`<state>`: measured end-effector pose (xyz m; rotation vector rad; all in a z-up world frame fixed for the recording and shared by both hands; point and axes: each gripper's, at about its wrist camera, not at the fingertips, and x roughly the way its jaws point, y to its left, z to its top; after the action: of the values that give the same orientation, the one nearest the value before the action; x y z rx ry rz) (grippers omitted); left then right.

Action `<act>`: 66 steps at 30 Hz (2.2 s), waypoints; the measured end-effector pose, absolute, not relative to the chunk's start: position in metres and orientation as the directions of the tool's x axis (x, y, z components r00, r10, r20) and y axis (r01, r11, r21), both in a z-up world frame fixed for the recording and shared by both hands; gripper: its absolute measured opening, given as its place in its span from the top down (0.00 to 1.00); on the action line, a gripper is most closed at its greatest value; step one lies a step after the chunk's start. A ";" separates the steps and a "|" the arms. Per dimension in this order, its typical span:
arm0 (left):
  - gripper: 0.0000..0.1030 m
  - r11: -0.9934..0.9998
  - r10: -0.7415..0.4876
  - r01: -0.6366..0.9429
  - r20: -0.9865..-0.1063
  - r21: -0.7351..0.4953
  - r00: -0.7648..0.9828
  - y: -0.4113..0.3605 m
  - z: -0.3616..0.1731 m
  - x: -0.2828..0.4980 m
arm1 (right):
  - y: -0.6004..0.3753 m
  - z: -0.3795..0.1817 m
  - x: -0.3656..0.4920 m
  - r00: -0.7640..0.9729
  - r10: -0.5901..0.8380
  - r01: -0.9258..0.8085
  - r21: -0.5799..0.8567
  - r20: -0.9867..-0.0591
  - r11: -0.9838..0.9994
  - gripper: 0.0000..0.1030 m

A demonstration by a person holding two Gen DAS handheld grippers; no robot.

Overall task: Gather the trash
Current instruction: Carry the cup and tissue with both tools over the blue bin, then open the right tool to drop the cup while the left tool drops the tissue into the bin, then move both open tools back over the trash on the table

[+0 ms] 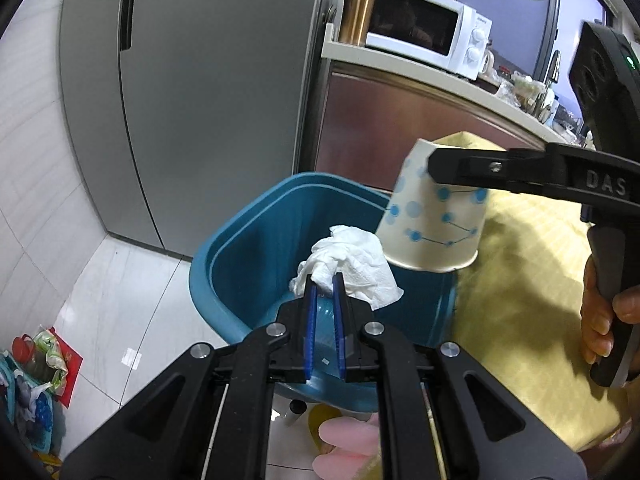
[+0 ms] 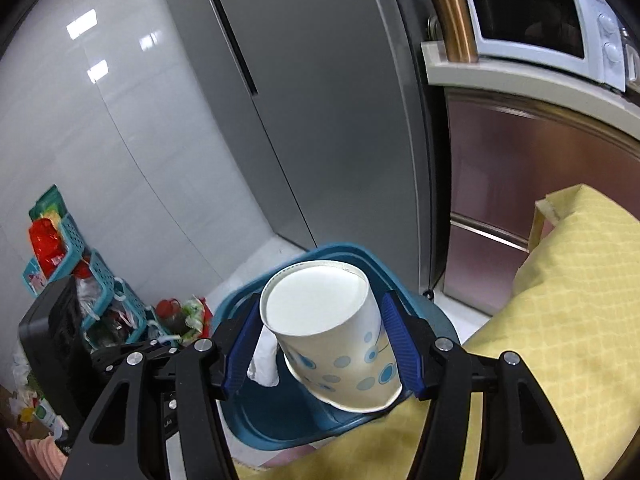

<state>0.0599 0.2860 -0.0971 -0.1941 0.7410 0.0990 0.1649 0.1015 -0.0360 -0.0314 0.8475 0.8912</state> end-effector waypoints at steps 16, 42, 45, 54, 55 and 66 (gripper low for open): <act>0.78 0.972 0.017 -0.185 -0.739 -0.147 0.674 0.280 -0.128 0.086 | 0.107 -0.051 0.187 0.312 0.613 -0.627 0.327 -0.726 0.707 0.36; 0.55 0.929 -0.370 0.306 -0.535 -0.208 0.760 0.126 -0.034 0.052 | -0.119 0.021 0.070 0.624 0.592 -0.523 0.290 -0.509 0.801 0.36; 0.53 0.896 -0.441 0.388 -0.533 -0.216 0.722 0.088 -0.035 0.052 | -0.157 0.019 0.051 0.689 0.533 -0.445 0.293 -0.491 0.846 0.36; 0.43 0.794 -0.577 0.566 -0.566 -0.222 0.588 -0.016 -0.046 0.053 | -0.248 -0.016 0.007 0.771 0.361 -0.193 0.347 -0.525 0.918 0.39; 0.43 0.789 -0.580 0.576 -0.569 -0.214 0.583 -0.024 -0.046 0.054 | -0.255 -0.021 0.006 0.772 0.352 -0.173 0.360 -0.528 0.917 0.39; 0.38 0.797 -0.540 0.581 -0.627 -0.166 0.561 -0.070 -0.049 0.075 | -0.288 -0.033 -0.007 0.795 0.338 -0.114 0.424 -0.503 0.898 0.42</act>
<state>0.0754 -0.0697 -0.0488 0.0622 0.7172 -0.6608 -0.0075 -0.2882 -0.0334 0.3885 0.6059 0.2496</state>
